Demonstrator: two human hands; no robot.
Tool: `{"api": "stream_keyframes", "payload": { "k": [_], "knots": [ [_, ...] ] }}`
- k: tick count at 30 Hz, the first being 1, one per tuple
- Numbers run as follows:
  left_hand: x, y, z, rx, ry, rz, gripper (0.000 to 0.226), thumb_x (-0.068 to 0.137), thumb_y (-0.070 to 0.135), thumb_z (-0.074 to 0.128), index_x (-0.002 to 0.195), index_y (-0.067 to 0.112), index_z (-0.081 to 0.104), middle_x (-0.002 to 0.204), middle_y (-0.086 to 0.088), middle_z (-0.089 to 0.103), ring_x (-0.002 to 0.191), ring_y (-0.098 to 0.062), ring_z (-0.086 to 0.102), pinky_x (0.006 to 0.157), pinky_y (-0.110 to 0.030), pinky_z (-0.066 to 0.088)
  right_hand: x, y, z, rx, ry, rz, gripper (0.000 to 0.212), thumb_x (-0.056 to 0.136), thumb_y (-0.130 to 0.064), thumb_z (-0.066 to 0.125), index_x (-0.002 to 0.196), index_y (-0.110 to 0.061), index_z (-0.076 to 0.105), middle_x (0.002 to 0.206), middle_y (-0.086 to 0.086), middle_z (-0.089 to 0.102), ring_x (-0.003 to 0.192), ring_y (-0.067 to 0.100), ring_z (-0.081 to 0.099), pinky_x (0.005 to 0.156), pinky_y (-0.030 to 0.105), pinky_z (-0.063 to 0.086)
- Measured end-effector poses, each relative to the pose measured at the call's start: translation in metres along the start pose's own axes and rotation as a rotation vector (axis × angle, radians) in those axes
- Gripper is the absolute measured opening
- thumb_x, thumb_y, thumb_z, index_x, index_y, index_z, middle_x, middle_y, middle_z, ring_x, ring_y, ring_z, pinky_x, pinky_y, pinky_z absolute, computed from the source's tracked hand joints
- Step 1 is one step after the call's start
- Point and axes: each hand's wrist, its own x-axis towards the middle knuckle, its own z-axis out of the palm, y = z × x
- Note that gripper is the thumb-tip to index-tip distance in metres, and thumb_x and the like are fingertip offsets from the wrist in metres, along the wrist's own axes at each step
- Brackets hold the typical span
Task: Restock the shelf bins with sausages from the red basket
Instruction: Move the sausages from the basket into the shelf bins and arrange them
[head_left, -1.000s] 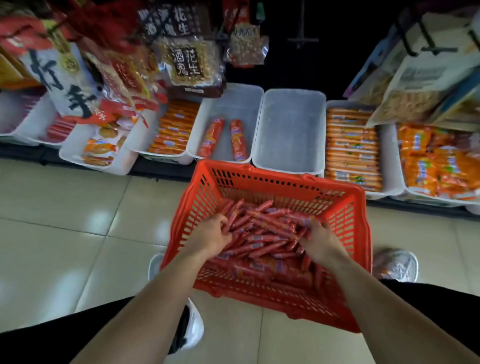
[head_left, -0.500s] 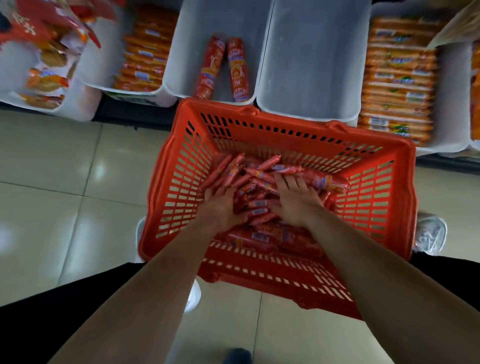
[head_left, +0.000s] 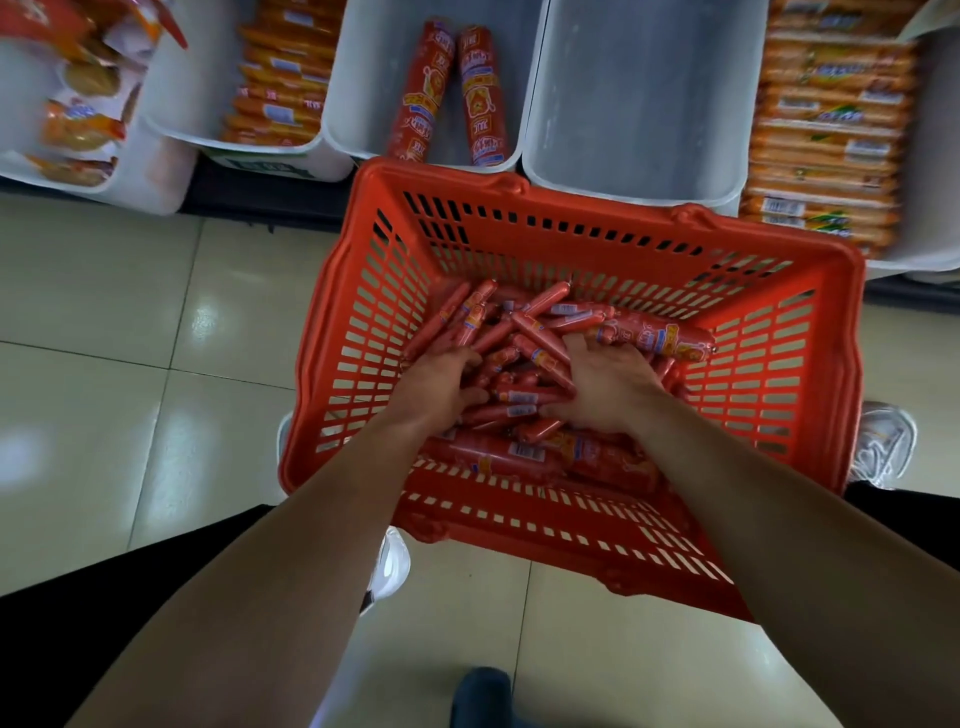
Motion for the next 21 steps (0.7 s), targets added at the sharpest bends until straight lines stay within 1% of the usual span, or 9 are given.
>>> {"api": "stream_keyframes", "payload": {
  "k": [2, 5, 7, 9, 12, 14, 16, 18, 21],
  "knots": [
    [-0.001, 0.000, 0.000, -0.036, 0.023, 0.004, 0.051, 0.083, 0.037, 0.076, 0.130, 0.027, 0.058, 0.120, 0.006, 0.062, 0.113, -0.016, 0.058, 0.099, -0.035, 0.047, 0.001, 0.001, -0.003, 0.052, -0.035, 0.052, 0.091, 0.068, -0.074, 0.070, 0.131, -0.016, 0.038, 0.123, 0.007, 0.061, 0.109, 0.030, 0.059, 0.093, 0.043, 0.048],
    [0.000, 0.001, 0.000, -0.019, 0.038, 0.013, 0.054, 0.079, 0.039, 0.079, 0.127, 0.029, 0.058, 0.133, 0.005, 0.055, 0.120, -0.018, 0.055, 0.105, -0.039, 0.044, -0.001, 0.004, -0.001, 0.129, -0.079, 0.117, 0.091, 0.069, -0.073, 0.071, 0.133, -0.018, 0.039, 0.124, 0.008, 0.059, 0.113, 0.031, 0.057, 0.089, 0.043, 0.050],
    [0.001, 0.004, 0.000, 0.010, 0.021, 0.004, 0.056, 0.076, 0.038, 0.081, 0.126, 0.029, 0.057, 0.136, 0.004, 0.052, 0.123, -0.018, 0.052, 0.107, -0.041, 0.042, -0.004, 0.007, 0.002, 0.152, -0.064, 0.146, 0.088, 0.069, -0.074, 0.070, 0.133, -0.022, 0.040, 0.122, 0.008, 0.059, 0.109, 0.030, 0.059, 0.088, 0.044, 0.051],
    [0.002, 0.003, 0.000, -0.009, 0.000, -0.007, 0.054, 0.076, 0.034, 0.082, 0.124, 0.030, 0.058, 0.129, 0.007, 0.057, 0.119, -0.015, 0.055, 0.104, -0.039, 0.045, -0.008, 0.013, 0.004, 0.189, -0.028, 0.177, 0.084, 0.066, -0.075, 0.068, 0.131, -0.027, 0.041, 0.116, 0.006, 0.061, 0.101, 0.027, 0.061, 0.087, 0.043, 0.052],
    [0.003, 0.000, -0.003, -0.129, -0.011, -0.007, 0.043, 0.078, 0.025, 0.082, 0.117, 0.028, 0.066, 0.115, 0.010, 0.067, 0.109, -0.010, 0.062, 0.099, -0.033, 0.049, -0.020, 0.030, 0.003, 0.213, 0.041, 0.265, 0.077, 0.066, -0.071, 0.071, 0.124, -0.028, 0.046, 0.101, 0.001, 0.064, 0.088, 0.024, 0.063, 0.082, 0.038, 0.054],
    [0.002, 0.001, -0.003, -0.140, -0.008, -0.011, 0.039, 0.080, 0.026, 0.081, 0.116, 0.028, 0.069, 0.116, 0.007, 0.069, 0.109, -0.010, 0.063, 0.099, -0.033, 0.050, -0.028, 0.039, 0.001, 0.176, 0.058, 0.365, 0.084, 0.064, -0.077, 0.069, 0.127, -0.025, 0.047, 0.104, 0.005, 0.064, 0.095, 0.029, 0.064, 0.082, 0.039, 0.053],
    [0.003, 0.003, -0.001, -0.112, -0.004, -0.016, 0.035, 0.079, 0.031, 0.081, 0.113, 0.031, 0.070, 0.116, 0.008, 0.069, 0.110, -0.012, 0.062, 0.101, -0.035, 0.049, -0.028, 0.040, 0.001, 0.099, 0.064, 0.403, 0.091, 0.063, -0.079, 0.069, 0.129, -0.018, 0.050, 0.118, 0.010, 0.060, 0.111, 0.032, 0.058, 0.089, 0.042, 0.051],
    [0.003, 0.003, -0.001, -0.078, 0.002, -0.020, 0.029, 0.078, 0.037, 0.080, 0.106, 0.035, 0.070, 0.115, 0.010, 0.069, 0.110, -0.013, 0.061, 0.099, -0.035, 0.048, -0.024, 0.035, 0.001, 0.050, 0.085, 0.334, 0.091, 0.065, -0.071, 0.075, 0.132, -0.014, 0.049, 0.130, 0.012, 0.053, 0.121, 0.033, 0.050, 0.098, 0.044, 0.046],
    [0.002, 0.010, 0.001, -0.159, 0.008, 0.001, 0.024, 0.081, 0.039, 0.078, 0.101, 0.035, 0.065, 0.115, 0.010, 0.066, 0.110, -0.012, 0.059, 0.096, -0.035, 0.048, -0.016, 0.024, 0.003, 0.050, 0.037, 0.203, 0.096, 0.067, -0.059, 0.081, 0.141, -0.018, 0.037, 0.132, 0.012, 0.054, 0.121, 0.033, 0.052, 0.099, 0.043, 0.044]
  ]
}}
